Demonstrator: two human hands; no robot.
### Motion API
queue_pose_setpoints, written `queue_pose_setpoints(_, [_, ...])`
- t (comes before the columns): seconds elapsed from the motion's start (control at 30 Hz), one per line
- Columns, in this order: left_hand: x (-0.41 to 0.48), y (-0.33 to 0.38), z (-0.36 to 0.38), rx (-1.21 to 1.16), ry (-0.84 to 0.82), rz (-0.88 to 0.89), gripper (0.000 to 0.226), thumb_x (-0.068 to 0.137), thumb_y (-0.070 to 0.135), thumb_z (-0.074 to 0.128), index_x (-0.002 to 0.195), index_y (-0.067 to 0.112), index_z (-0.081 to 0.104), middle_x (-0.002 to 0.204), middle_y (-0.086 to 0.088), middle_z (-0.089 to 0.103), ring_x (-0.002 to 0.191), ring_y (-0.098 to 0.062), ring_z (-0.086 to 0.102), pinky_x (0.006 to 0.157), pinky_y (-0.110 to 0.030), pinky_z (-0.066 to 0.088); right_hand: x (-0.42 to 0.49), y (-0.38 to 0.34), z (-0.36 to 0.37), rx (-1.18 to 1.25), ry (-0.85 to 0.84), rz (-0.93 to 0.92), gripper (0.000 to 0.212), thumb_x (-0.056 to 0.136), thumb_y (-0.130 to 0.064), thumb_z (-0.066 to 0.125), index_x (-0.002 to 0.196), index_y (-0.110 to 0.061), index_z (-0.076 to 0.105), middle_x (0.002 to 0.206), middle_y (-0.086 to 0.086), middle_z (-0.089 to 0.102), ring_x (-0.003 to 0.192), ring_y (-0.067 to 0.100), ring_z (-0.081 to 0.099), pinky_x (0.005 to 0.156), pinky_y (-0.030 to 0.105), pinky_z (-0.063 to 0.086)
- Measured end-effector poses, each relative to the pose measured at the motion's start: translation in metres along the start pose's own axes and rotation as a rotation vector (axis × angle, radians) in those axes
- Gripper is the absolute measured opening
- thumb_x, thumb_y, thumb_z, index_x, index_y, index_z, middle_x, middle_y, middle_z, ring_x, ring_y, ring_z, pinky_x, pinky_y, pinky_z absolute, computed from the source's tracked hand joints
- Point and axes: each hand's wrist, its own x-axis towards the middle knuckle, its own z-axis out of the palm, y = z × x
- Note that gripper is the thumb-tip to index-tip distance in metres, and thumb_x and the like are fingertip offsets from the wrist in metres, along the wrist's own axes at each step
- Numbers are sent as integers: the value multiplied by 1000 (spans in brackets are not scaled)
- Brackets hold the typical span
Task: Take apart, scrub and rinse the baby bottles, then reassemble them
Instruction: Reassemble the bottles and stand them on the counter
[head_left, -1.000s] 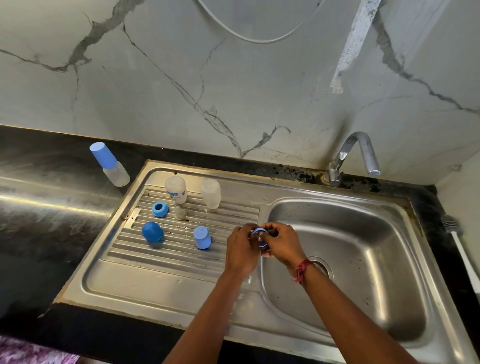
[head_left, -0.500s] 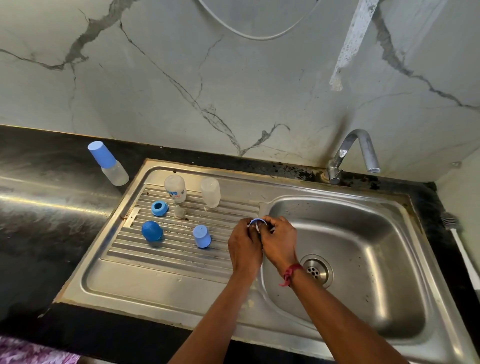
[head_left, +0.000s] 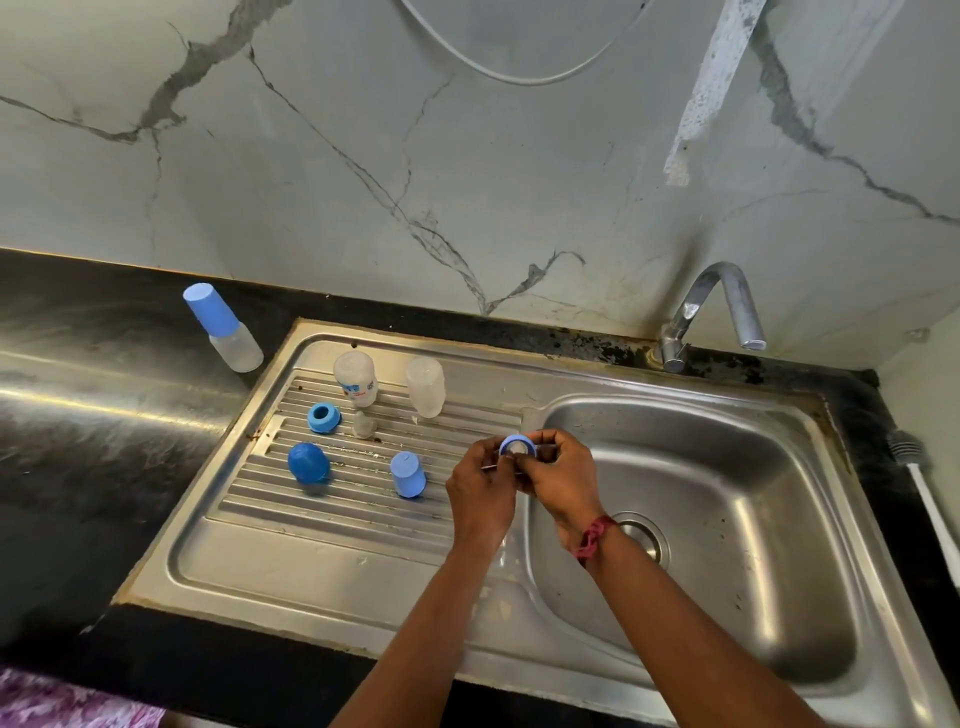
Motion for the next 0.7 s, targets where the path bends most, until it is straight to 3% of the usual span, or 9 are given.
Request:
queue_pose_setpoints(0.17, [-2, 1, 4, 163, -38, 105, 25, 97, 10, 53, 113, 16, 72, 98, 0, 71, 88, -11, 62, 78, -22, 46, -1, 4, -2, 37, 2, 41, 15, 85, -1, 70, 97, -11, 68, 93, 16, 72, 80, 21, 72, 58, 24, 56])
queue_pose_setpoints(0.27, [-3, -4, 5, 288, -62, 193, 33, 97, 4, 50, 123, 15, 68, 107, -6, 72, 98, -19, 63, 83, -24, 45, 4, 10, -6, -258, 15, -100, 9, 84, -17, 74, 91, -22, 70, 85, 4, 73, 72, 14, 72, 61, 31, 60])
queue_pose_setpoints(0.37, [0, -7, 3, 382, -31, 234, 34, 94, 1, 54, 121, 15, 70, 102, -9, 72, 93, -20, 61, 78, -19, 37, 7, 10, -10, -487, -40, -236, 6, 83, -26, 74, 88, -26, 72, 78, -6, 72, 70, 11, 70, 70, 39, 61])
queue_pose_setpoints(0.5, [2, -6, 0, 424, -34, 285, 26, 93, 3, 56, 108, 14, 74, 90, -9, 69, 77, -10, 48, 69, -20, 38, 4, 5, -12, -474, -72, -236, 6, 87, -17, 72, 92, -17, 74, 78, 1, 73, 67, 14, 71, 66, 40, 62])
queue_pose_setpoints(0.63, [1, -5, -3, 436, -74, 300, 26, 92, 2, 55, 107, 13, 74, 91, -8, 67, 77, -9, 48, 65, -7, 35, 1, 1, -13, -373, -107, -185, 5, 87, -8, 72, 90, -12, 72, 79, 7, 72, 64, 15, 72, 59, 35, 62])
queue_pose_setpoints(0.7, [1, -5, -3, 441, -79, 272, 27, 92, 2, 55, 110, 12, 72, 95, -7, 68, 81, -12, 52, 67, -10, 34, 2, 1, -11, -389, -85, -199, 5, 86, -9, 74, 85, -13, 71, 79, 5, 72, 65, 15, 71, 58, 31, 61])
